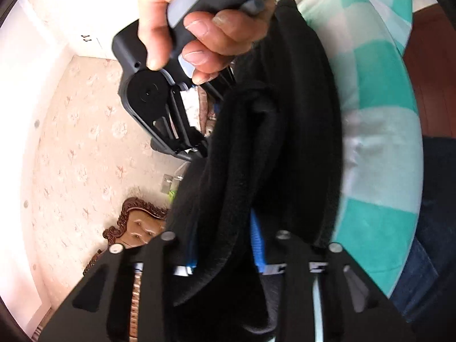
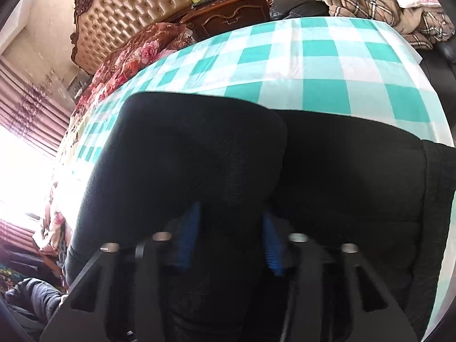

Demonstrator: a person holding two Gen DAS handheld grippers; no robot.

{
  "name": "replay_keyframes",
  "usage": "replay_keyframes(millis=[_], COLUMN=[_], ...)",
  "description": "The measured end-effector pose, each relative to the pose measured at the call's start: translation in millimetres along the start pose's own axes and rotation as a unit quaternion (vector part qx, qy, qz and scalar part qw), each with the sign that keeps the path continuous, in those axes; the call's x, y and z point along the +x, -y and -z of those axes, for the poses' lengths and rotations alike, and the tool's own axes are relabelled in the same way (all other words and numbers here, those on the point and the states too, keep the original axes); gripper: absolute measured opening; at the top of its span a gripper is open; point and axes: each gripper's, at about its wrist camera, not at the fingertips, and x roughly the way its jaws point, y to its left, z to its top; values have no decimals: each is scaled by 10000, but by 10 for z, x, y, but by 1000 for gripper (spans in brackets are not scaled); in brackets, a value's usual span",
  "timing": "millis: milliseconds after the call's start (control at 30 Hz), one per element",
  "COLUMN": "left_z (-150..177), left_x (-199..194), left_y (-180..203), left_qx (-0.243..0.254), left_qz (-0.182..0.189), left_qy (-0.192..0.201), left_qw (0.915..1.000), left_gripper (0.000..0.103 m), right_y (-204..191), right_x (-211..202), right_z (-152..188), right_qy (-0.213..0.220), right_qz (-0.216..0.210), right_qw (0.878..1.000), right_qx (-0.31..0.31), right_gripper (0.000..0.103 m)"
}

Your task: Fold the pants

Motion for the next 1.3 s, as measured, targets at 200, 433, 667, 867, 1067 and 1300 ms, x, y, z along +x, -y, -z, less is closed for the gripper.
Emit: replay_keyframes(millis=[200, 433, 667, 867, 1067, 1300], left_z=[-308, -738, -607, -889, -1057, -1100], left_x=[8, 210, 539, 552, 597, 526], left_y=[-341, -138, 153, -160, -61, 70], left_qx=[116, 448, 827, 512, 386, 164], left_qz=[-484, -425, -3, -297, -245, 137], left_qy=[488, 1050, 998, 1095, 1234, 1348], left_qw=[9976, 9925, 9916, 9922, 9913, 9906], left_gripper=[27, 27, 27, 27, 27, 58], right_y=[80, 653, 1006, 740, 904, 1118], right_x=[-777, -1074, -761, -1184, -1230, -899], right_z=[-134, 33, 189, 114, 121, 274], right_qy=[531, 578, 452, 796, 774, 663], right_qz=[-133, 329, 300, 456, 817, 1441], right_qw=[9985, 9972, 9966, 9955, 9931, 9868], right_qx=[-52, 328, 625, 247, 325, 314], right_gripper=[25, 25, 24, 23, 22, 24])
